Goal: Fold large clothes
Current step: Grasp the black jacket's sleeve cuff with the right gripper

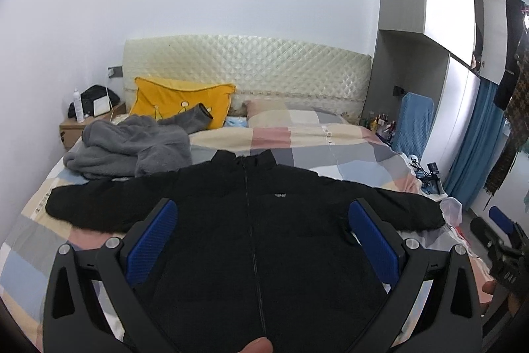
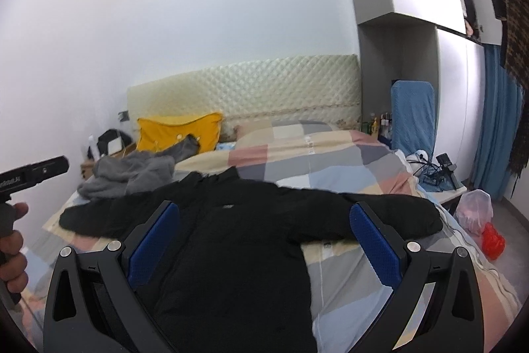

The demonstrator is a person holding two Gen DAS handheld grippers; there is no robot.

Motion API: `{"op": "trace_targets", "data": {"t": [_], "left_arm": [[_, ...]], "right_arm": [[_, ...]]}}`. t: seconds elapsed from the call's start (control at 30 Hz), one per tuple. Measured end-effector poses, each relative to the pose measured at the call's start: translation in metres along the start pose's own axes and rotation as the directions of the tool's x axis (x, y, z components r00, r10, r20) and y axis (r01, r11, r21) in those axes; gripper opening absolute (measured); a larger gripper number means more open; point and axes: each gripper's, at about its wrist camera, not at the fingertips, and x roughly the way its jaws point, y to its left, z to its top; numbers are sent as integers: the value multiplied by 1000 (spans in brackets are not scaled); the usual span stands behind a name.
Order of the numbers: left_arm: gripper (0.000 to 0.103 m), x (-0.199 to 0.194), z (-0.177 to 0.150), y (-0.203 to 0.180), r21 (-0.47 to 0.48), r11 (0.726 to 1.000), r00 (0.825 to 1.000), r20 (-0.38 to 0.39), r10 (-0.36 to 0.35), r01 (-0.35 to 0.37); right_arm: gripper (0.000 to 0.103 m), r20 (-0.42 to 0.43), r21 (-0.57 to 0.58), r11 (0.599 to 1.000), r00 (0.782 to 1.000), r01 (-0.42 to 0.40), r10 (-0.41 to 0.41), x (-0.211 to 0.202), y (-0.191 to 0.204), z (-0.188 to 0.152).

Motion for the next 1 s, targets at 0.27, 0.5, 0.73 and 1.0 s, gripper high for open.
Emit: {"op": "trace_targets", "data": {"t": [0.27, 0.5, 0.73, 1.0], "left_arm": [[103, 48, -32, 11, 10, 1000, 1000, -23, 20, -19], [103, 94, -70, 16, 37, 999, 996, -92, 20, -17], [103, 114, -93, 28, 12, 1000, 994, -105, 5, -4], [103, 130, -110, 30, 1, 1000, 991, -134, 5, -5]], "right_arm": [[103, -97, 10, 997, 993, 74, -72, 54, -24, -21], [103, -18, 34, 980, 981, 194, -193, 82, -68, -43], [103, -64, 107, 945, 951, 308, -303, 110, -132, -48], [103, -163, 127, 948, 949, 292, -270, 153, -161, -69]]}}
